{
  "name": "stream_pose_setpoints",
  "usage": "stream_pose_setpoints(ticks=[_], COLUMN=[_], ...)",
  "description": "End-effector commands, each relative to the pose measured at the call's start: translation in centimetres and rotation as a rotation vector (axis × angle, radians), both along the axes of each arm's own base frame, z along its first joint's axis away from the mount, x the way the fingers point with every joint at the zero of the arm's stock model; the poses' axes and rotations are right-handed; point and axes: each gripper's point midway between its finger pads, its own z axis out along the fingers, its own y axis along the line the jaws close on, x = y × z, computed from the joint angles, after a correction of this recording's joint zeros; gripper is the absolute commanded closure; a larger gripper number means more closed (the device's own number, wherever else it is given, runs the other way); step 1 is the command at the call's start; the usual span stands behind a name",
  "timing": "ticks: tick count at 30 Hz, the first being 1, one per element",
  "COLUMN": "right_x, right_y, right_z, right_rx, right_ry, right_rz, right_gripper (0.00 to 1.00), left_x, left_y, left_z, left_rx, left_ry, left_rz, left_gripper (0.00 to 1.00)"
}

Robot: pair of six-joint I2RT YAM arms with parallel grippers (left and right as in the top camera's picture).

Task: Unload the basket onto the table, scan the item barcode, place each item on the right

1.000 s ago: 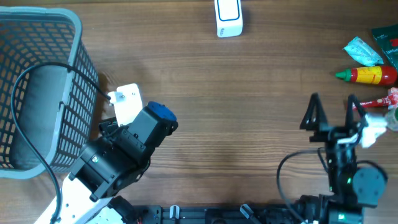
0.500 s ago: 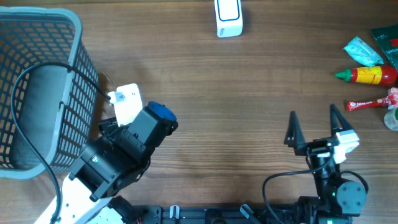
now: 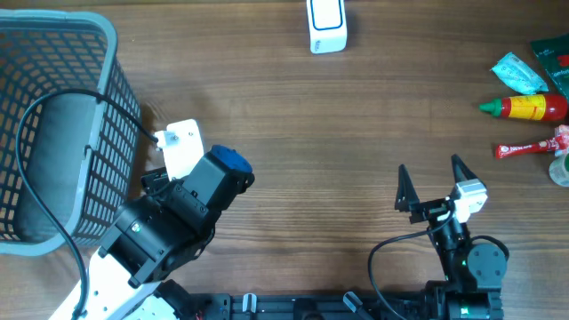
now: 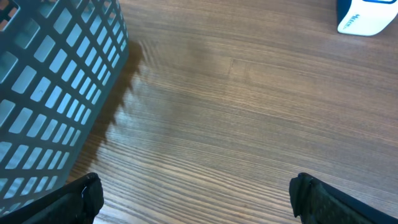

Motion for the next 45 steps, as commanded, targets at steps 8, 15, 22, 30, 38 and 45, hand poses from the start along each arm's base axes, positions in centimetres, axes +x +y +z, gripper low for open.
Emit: stream_pose_setpoints(ticks=[8, 15, 22, 30, 38, 45], right_x=[0.0, 0.0, 0.0, 0.0, 0.0, 0.0], right_y=[-0.2, -0.2, -0.2, -0.2, -0.2, -0.2], right_z=[-0.8, -0.8, -0.8, -0.8, -0.8, -0.8], right_rx=[-0.011, -0.011, -0.01, -0.01, -0.01, -0.01], right_ry=[0.028, 0.028, 0.028, 0.028, 0.028, 0.028], right_rz=[-0.016, -0.016, -0.016, -0.016, -0.016, -0.016], right_gripper=[0.0, 0.0, 0.0, 0.0, 0.0, 0.0], left_x=[0.1, 0.1, 0.1, 0.1, 0.0, 1.0], left_y=[0.1, 0.0, 0.1, 0.1, 0.0, 0.9], left_z=[0.1, 0.1, 0.1, 0.1, 0.1, 2.2], left_rx=[-0.001, -0.001, -0.001, -0.001, -0.002, -0.08], left_ry=[-0.006, -0.006, -0.006, -0.006, -0.006, -0.12], left_rz=[0.011, 0.011, 0.011, 0.011, 0.01, 0.065], left_gripper=[0.0, 0.0, 0.0, 0.0, 0.0, 0.0])
